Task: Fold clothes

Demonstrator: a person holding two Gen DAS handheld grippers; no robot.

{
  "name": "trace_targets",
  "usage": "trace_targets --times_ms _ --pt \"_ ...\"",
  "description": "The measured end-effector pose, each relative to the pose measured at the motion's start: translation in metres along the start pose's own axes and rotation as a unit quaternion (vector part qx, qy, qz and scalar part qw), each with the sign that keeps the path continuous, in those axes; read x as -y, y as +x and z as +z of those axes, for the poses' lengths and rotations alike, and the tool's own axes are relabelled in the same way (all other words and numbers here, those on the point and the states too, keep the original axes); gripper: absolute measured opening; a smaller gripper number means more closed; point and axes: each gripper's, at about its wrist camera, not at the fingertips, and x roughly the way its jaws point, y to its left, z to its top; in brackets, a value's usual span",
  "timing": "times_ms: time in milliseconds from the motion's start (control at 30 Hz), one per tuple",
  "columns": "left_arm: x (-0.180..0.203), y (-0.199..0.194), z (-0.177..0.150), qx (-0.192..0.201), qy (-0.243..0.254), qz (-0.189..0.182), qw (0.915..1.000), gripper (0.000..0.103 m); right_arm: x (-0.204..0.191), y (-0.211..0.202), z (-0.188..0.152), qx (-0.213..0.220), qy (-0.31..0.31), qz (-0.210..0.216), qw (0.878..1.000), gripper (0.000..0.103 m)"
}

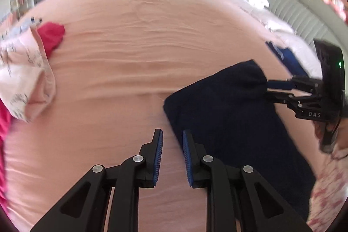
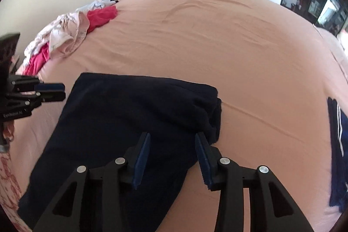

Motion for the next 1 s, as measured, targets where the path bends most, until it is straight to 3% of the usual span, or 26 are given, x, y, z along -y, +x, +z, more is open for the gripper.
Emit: trace_targets --times_ms 167,267,367,500,667,800,933,1000 --pt "0.007 0.012 0.007 0.017 -0.019 -0.003 0.9997 0.021 -0.004 -0.014 0.005 0.033 0.006 0.029 0.999 0.042" --pt "0.017 0.018 0.006 0.040 0.008 0.015 0.9991 0.022 -0.024 0.004 0.001 0.001 -0.035 0.040 0.999 0.042" --pt "0.022 0.031 0.008 0.027 0.023 0.051 0.9980 0.022 -0.021 0.025 -0.014 -0.044 -0.055 -0.025 0.997 0.042" --pt "0.030 0.036 0.013 0.027 0.038 0.063 0.9970 0.022 0.013 0.008 -0.026 -0.035 0.003 -0.053 0.998 0.043" --pt "0.043 0.009 0.010 0.020 0.052 0.072 0.9959 0.022 -0.001 -0.028 -0.036 -0.012 0.000 0.003 1.000 0.043" --pt "0.050 0.012 -0.007 -0.059 0.038 0.001 0.9976 0.022 -0.034 -0.035 -0.066 -0.037 -0.031 0.032 0.998 0.050" --pt "0.074 0.010 -0.029 -0.104 0.070 0.050 0.9908 0.022 -0.050 -0.031 -0.098 -0.069 -0.026 0.024 0.997 0.051" --pt "0.084 -0.002 -0.036 -0.097 0.054 0.021 0.9936 0.022 -0.046 -0.048 -0.102 -0.050 0.005 0.035 0.998 0.051"
